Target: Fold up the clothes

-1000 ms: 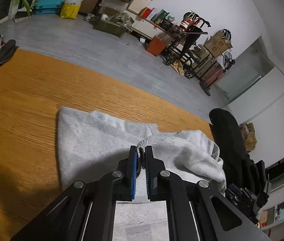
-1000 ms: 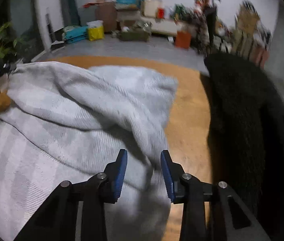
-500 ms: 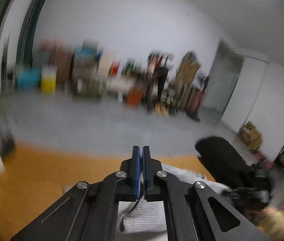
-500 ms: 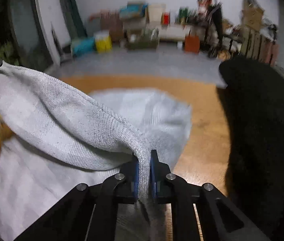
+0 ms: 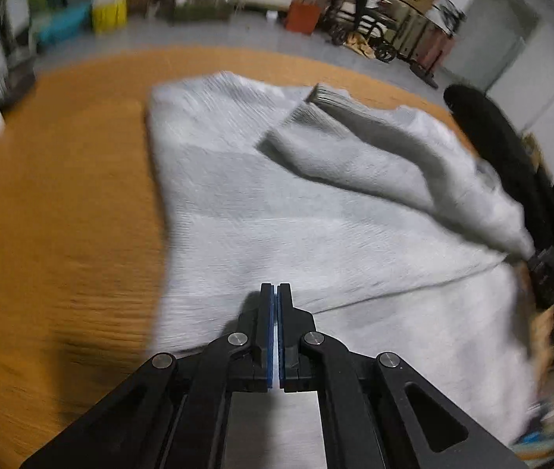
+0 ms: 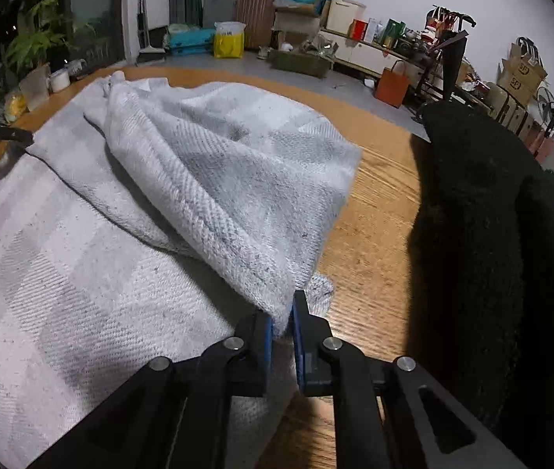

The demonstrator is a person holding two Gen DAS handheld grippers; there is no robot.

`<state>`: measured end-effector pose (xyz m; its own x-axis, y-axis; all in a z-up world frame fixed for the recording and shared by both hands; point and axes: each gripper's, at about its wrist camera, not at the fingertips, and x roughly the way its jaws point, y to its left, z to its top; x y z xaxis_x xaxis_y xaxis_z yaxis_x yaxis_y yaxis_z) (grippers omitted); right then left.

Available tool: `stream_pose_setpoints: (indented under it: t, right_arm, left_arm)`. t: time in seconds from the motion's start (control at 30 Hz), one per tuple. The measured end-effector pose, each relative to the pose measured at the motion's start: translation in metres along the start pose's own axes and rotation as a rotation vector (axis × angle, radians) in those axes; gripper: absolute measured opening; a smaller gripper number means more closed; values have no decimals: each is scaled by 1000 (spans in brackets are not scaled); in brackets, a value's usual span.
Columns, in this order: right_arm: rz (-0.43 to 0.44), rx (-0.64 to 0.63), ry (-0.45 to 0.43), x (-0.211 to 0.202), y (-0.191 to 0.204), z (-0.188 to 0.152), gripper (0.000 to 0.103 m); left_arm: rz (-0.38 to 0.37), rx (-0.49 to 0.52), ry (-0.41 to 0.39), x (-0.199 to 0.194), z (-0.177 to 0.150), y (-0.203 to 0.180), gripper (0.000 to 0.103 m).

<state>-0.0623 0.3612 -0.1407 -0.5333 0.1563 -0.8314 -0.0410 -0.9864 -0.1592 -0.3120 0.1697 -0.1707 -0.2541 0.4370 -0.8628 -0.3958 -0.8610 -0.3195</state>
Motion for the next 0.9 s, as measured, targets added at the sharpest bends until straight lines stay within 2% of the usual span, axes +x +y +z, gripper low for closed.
stream_pose_setpoints:
  t: [0.03, 0.07, 0.1, 0.13, 0.2, 0.27, 0.3, 0.4, 0.43, 0.5, 0.6, 0.67, 0.7, 0.77, 0.83, 0.9]
  right_arm:
    - [0, -1, 8, 0, 2, 4, 18]
    - [7, -6, 12, 0, 4, 6, 26]
    - [12, -17, 13, -2, 7, 8, 39]
    - [14, -31, 13, -2, 11, 9, 42]
    - [18, -54, 9, 3, 17, 8, 49]
    - [27, -50, 5, 3, 20, 9, 51]
    - [34, -45, -3, 1, 21, 11, 52]
    - [46, -17, -56, -4, 16, 24, 53]
    - [55, -5, -72, -4, 14, 30, 53]
    - [83, 17, -109, -5, 13, 44, 53]
    - [176, 38, -144, 6, 22, 76, 53]
    - [262, 47, -119, 27, 35, 102, 53]
    - [304, 52, -106, 37, 42, 115, 53]
    - [359, 66, -44, 66, 57, 143, 52]
    - [352, 72, 1, 94, 73, 170, 49]
    - [337, 84, 0, 109, 85, 188, 49]
  left_arm:
    - [-46, -49, 17, 1, 7, -2, 2]
    - [-91, -97, 32, 2, 14, -4, 3]
    - [-134, -128, 25, 1, 23, -9, 3]
    - [-152, -142, 17, 0, 29, -13, 6]
    - [-166, -168, 0, 0, 48, -25, 22]
    - [-172, -212, -12, 3, 61, -33, 85]
    - [-180, -245, -25, 3, 64, -36, 88]
    - [-233, -317, -49, 4, 67, -38, 88]
    - [-230, -330, -49, 3, 64, -36, 88]
    - [-166, -351, -24, 5, 52, -32, 88]
    - [-93, -408, 13, 7, 34, -17, 88]
    - [-207, -486, 10, 8, 23, -2, 88]
    - [-237, -521, 10, 7, 21, 5, 88]
    - [-200, -550, 11, 4, 18, 12, 88]
    - [-63, -536, 48, -3, 22, 17, 88]
    - [54, -515, 97, -9, 24, 21, 87]
